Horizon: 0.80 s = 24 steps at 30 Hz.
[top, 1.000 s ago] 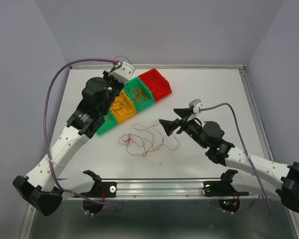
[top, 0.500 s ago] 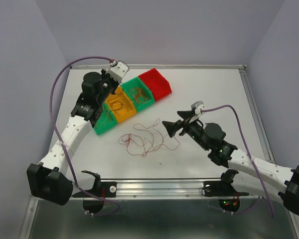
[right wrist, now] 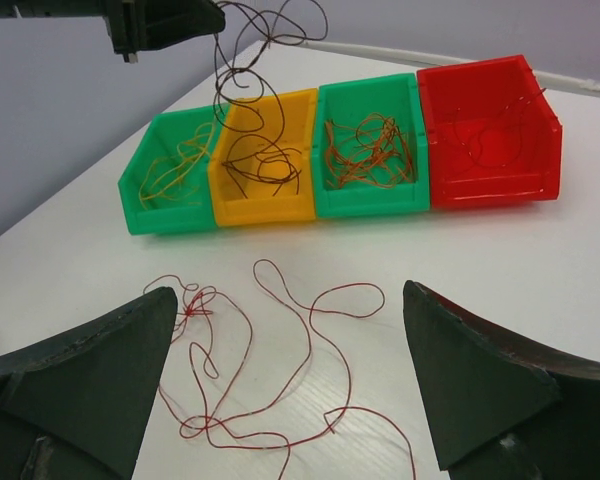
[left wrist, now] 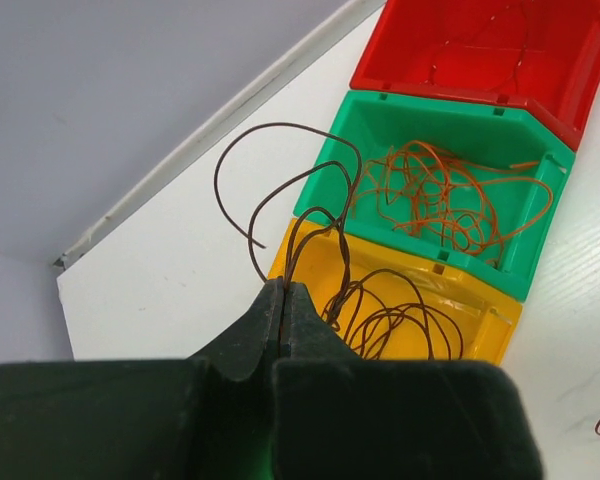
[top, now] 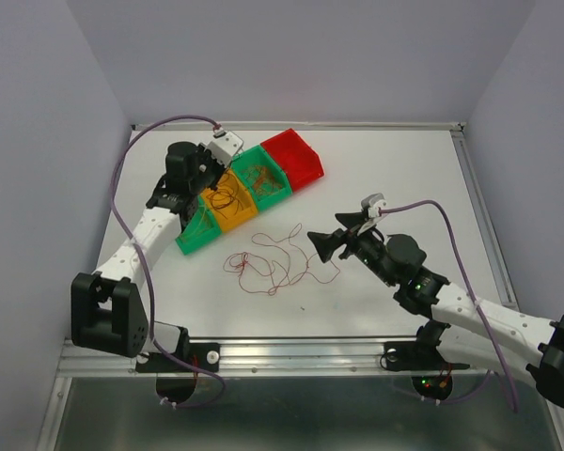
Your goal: Untangle the cables
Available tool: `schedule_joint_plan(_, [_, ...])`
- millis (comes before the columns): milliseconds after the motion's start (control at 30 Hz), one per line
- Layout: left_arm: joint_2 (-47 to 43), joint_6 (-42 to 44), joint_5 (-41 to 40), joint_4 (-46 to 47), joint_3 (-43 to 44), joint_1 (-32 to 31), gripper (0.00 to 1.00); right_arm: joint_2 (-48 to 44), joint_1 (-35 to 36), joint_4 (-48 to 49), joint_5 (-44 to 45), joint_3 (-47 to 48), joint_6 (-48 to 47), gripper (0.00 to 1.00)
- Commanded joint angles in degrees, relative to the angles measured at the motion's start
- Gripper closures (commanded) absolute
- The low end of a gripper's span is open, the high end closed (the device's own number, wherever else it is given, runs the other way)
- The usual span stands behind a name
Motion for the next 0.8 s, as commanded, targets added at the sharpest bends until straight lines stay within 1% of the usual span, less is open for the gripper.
schedule_joint_plan(0, [3.2, 4.8, 2.8, -5.7, 2.5, 0.0, 1.0, -1.5, 0.1, 0.9, 0.1, -1.1, 0.5, 0.01])
schedule_joint_plan(100, [7.0, 7.6, 2.3, -13.2, 5.1, 0.1, 1.0, -1.8, 0.1, 0.4, 0.2, -1.1, 0.5, 0.01])
schedule_joint_plan(133, [7.9, 9.1, 1.4, -17.5, 6.4, 0.1, 1.0, -1.9, 0.1, 0.2, 0.3, -1.1, 0.5, 0.01])
schedule_joint_plan(233, [10.7, 11.3, 0.9, -23.1, 7.5, 0.2, 1.0, -2.0, 0.1, 0.0, 0.3, -1.0, 0.5, 0.01])
schedule_joint_plan(400, [15.3, 12.2, 2.1, -25.9, 11.1, 0.1, 1.0, -1.1, 0.1, 0.0, 0.0, -0.5, 0.5, 0.01])
schedule_joint_plan(433, [18.5, 12.3, 1.8, -28.4, 12.5, 0.1, 1.0, -1.0, 0.1, 0.0, -0.3, -0.5, 0.6, 0.01])
schedule_joint_plan(500, [22.2, 12.1, 1.5, -31.1, 16.9, 0.0, 1.0, -0.9, 0.1, 0.0, -0.2, -0.6, 0.8, 0.01])
schedule_joint_plan(533, [25.9, 11.7, 1.2, -33.0, 19.9, 0.0, 1.0, -1.0, 0.1, 0.0, -0.3, -0.8, 0.8, 0.01])
schedule_joint_plan(567, [27.6, 11.3, 1.2, -33.6, 21.0, 0.1, 1.0, -1.1, 0.1, -0.1, -0.2, -1.0, 0.8, 0.01])
schedule_joint_plan(633, [31.5, 10.5, 0.6, -33.5, 23.4, 0.0, 1.0, -1.2, 0.1, 0.0, 0.0, -1.1, 0.9, 0.01])
schedule_joint_plan(767, [35.8, 8.9, -1.9, -32.8, 26.5, 0.0, 1.0, -0.9, 0.1, -0.1, -0.2, -1.1, 1.0, 0.01])
